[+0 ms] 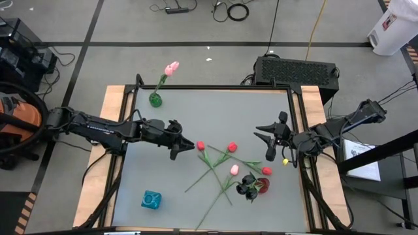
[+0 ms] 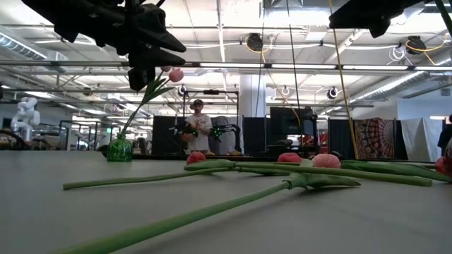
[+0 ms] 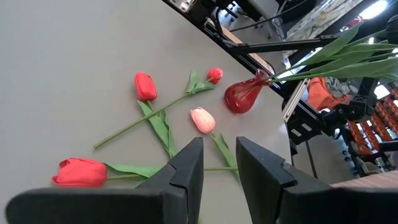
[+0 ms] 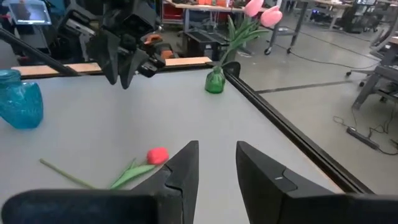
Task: Sort flowers into vase by color
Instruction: Put the right red flower into the blue vase
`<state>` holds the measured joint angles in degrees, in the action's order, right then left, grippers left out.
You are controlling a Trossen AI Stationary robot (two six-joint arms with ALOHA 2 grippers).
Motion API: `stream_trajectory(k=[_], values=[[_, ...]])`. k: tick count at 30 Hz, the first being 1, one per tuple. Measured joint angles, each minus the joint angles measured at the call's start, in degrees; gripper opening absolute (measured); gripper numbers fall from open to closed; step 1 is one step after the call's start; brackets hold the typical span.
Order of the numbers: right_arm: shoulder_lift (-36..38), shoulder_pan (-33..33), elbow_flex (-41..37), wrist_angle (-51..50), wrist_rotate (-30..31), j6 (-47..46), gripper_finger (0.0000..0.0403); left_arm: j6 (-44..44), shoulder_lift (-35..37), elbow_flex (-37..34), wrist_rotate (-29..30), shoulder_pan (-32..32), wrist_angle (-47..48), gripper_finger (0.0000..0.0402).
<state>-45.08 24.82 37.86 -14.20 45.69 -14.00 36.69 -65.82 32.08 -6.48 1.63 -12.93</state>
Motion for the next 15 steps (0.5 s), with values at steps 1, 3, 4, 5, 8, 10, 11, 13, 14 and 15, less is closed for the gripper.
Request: stream_trajectory(k=[1,3,4,5,8,10,11,13,14,15], values=[[0.0,-0.1,0.4,-1.1,-1.1,0.0,0.0098,0.0,0.0,0.0,0.0,0.0,0.0,0.0101],[-0.1,-0.6,2.4,-4.2,-3.7,-0.7,0.0098,0.0,0.0,0.0,0.0,0.0,0.2,0.0101],[-0.2,-1.0,3.7,-6.0,-4.7,-1.6,0.0098,0.0,0.0,0.0,0.0,0.0,0.3,0.0101],[-0.3,-1.5,5.1,-8.2,-5.4,-2.4,0.0098,0.0,0.0,0.0,0.0,0.0,0.4,0.0101],[-1.1,-2.7,10.5,-16.4,-5.6,-4.7,0.0098,0.0,0.0,0.0,0.0,0.0,0.4,0.0101],[-2.2,-3.9,14.7,-22.1,-5.8,-6.3,0.0098,0.0,0.0,0.0,0.0,0.0,0.4,0.0101],[-2.9,-4.5,17.0,-25.0,-6.5,-6.8,0.0098,0.0,0.0,0.0,0.0,0.0,0.4,0.0101],[-4.5,-6.1,21.3,-30.4,-9.7,-8.0,0.0098,0.0,0.0,0.0,0.0,0.0,0.4,0.0101],[-5.6,-7.0,23.6,-32.5,-11.2,-8.3,0.0098,0.0,0.0,0.0,0.0,0.0,0.4,0.0101],[-6.6,-7.8,25.9,-34.5,-12.8,-8.6,0.0098,0.0,0.0,0.0,0.0,0.0,0.4,0.0101]])
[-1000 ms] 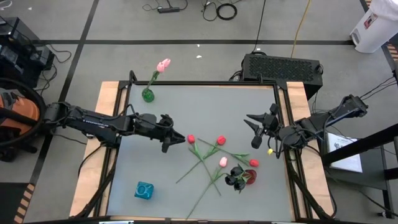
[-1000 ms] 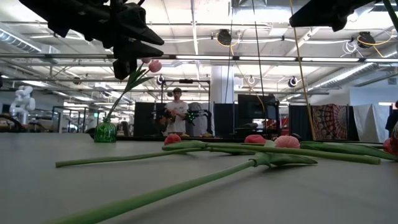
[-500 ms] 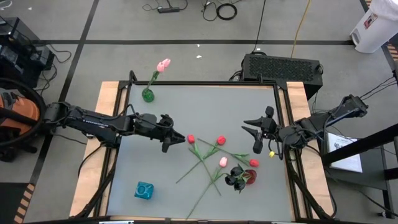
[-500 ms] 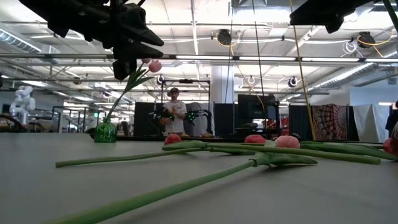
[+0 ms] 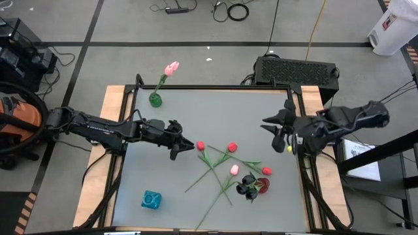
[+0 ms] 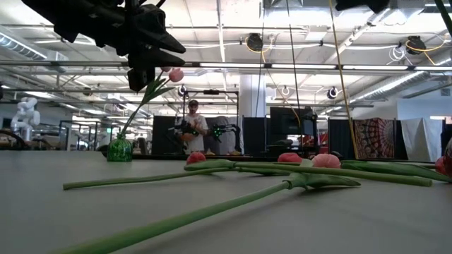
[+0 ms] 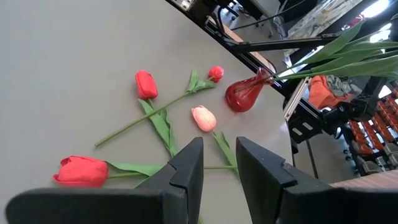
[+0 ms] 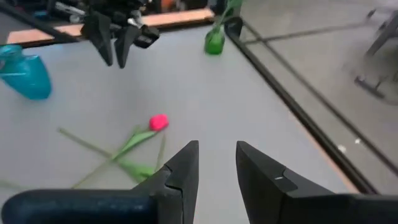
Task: Sort flowers into vase by color
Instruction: Put the right red flower into the blue vase
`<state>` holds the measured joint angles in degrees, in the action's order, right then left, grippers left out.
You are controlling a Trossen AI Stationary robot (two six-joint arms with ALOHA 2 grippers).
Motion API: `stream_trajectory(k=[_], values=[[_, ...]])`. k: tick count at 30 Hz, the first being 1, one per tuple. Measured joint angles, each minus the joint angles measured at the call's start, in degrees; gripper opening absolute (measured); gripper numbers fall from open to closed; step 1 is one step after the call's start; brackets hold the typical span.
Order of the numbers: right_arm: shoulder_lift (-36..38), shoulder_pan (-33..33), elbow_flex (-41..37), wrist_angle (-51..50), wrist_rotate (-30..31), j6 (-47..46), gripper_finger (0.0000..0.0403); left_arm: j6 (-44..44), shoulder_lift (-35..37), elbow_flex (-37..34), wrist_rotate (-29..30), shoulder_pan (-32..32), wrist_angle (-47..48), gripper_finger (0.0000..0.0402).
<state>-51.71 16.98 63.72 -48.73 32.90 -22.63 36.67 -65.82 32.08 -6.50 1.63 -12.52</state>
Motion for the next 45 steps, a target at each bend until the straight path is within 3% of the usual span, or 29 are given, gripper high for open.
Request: stream_trajectory(k=[8,14,32,38,45], values=[[-11.9,-7.6,14.7,-15.7,-16.7,0.9,0.0098,0.0,0.0,0.0,0.0,0.0,0.0,0.0101],[-20.9,-11.9,18.4,-22.0,-22.0,4.5,0.0098,-0.1,0.0,0.0,0.0,0.0,0.0,0.0101],[-39.8,-16.3,18.3,-24.1,-26.1,13.3,0.0098,-6.1,0.0,0.0,0.0,0.0,0.0,0.0101],[-40.4,-16.2,14.3,-16.0,-32.5,15.4,0.0098,-6.1,0.0,0.0,-0.1,0.0,0.0,0.0101],[-40.3,-16.2,9.6,-12.6,-33.3,15.1,0.0098,-7.7,0.0,0.0,-0.1,0.0,0.0,0.0101]])
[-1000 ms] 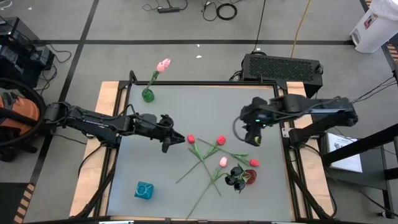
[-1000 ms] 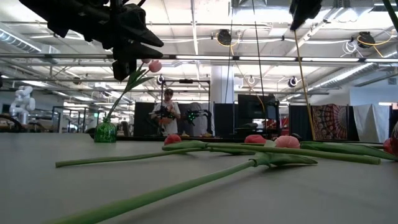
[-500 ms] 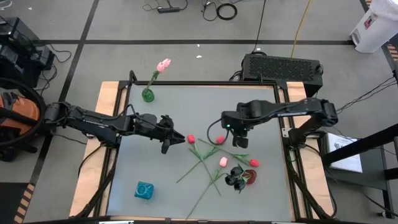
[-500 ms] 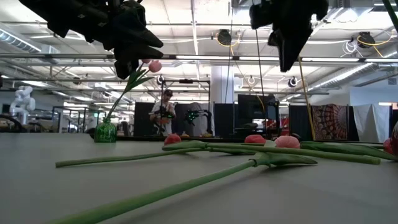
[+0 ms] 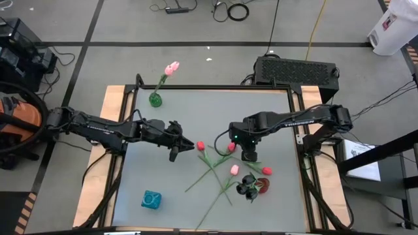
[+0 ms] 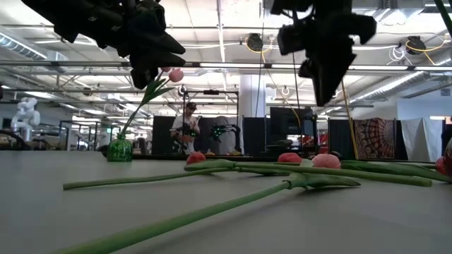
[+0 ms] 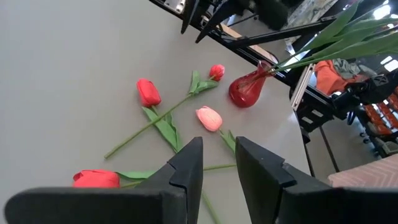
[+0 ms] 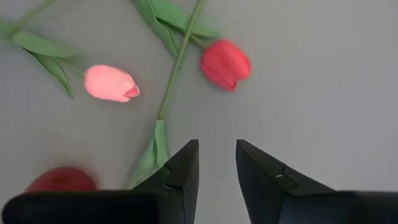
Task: Sort flowers into vase by color
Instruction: Put the right red flower into the blue vase
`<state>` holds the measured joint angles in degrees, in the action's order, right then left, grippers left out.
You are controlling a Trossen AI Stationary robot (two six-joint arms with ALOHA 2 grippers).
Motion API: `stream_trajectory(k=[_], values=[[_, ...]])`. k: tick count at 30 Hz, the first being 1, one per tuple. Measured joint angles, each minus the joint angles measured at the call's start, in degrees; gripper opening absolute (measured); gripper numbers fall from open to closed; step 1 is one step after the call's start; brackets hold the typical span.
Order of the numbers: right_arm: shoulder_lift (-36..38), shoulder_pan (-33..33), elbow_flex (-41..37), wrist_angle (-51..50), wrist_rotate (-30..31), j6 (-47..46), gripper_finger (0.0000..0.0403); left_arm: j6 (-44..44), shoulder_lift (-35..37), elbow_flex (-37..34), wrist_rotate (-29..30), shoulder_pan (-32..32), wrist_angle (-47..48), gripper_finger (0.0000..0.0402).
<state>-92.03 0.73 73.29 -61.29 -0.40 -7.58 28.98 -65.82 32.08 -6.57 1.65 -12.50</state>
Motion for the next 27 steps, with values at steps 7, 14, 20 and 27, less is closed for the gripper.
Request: stream_trajectory(k=[7,14,20,27], values=[[0.0,0.2,-7.2,4.6,-4.0,-1.6,0.0098,-1.1,0.0,0.0,0.0,0.0,0.0,0.0101],[0.0,0.7,-12.7,10.4,-8.7,-3.3,0.0098,-1.0,0.0,0.0,0.0,0.0,0.0,0.0101],[0.0,1.4,-15.6,15.4,-13.2,-4.0,0.0098,-1.1,0.0,0.0,0.0,0.0,0.0,0.0101],[0.0,1.7,-17.8,20.3,-13.5,-5.6,0.0098,-1.3,0.0,0.0,0.0,0.0,0.0,0.0101]])
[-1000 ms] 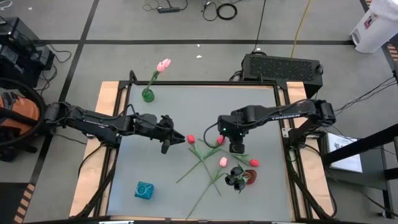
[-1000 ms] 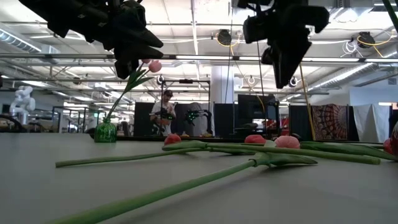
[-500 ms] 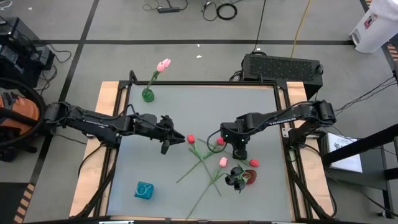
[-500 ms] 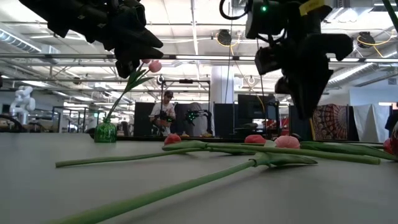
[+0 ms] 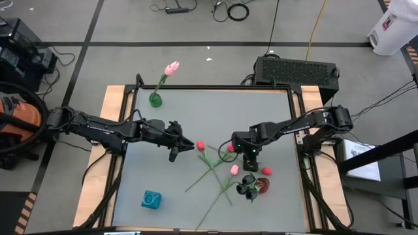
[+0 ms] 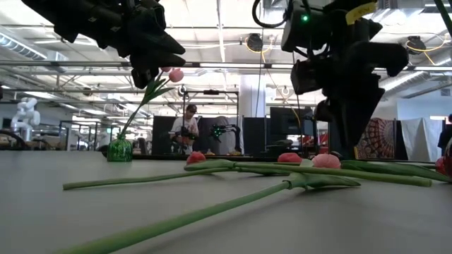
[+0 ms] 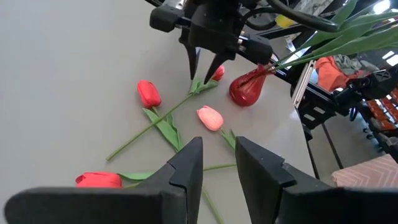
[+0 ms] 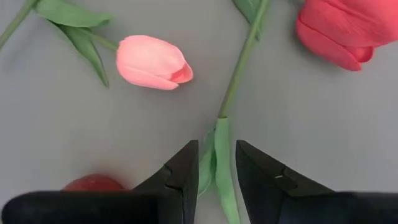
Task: Sort flowers into vase by color
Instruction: Put the right red flower into the blue vase
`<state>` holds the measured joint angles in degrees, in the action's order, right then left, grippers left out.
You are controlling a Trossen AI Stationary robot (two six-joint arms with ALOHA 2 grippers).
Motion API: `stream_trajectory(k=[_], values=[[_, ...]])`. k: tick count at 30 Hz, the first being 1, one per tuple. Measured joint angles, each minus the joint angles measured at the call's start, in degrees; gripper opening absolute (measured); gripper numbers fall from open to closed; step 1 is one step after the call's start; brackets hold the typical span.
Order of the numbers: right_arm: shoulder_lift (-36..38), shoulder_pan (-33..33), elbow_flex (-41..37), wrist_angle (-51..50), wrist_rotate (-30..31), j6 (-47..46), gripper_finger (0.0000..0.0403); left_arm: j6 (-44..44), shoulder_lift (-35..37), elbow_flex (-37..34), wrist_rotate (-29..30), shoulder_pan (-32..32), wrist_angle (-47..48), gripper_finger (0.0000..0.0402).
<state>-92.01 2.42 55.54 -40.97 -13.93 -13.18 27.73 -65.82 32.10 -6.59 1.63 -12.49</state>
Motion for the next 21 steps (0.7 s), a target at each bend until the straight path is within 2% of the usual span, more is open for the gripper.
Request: stream_trajectory(k=[21], values=[[0.0,0.0,-6.0,9.6,0.6,-5.7,0.0098,0.0,0.0,0.0,0.0,0.0,0.0,0.0101]])
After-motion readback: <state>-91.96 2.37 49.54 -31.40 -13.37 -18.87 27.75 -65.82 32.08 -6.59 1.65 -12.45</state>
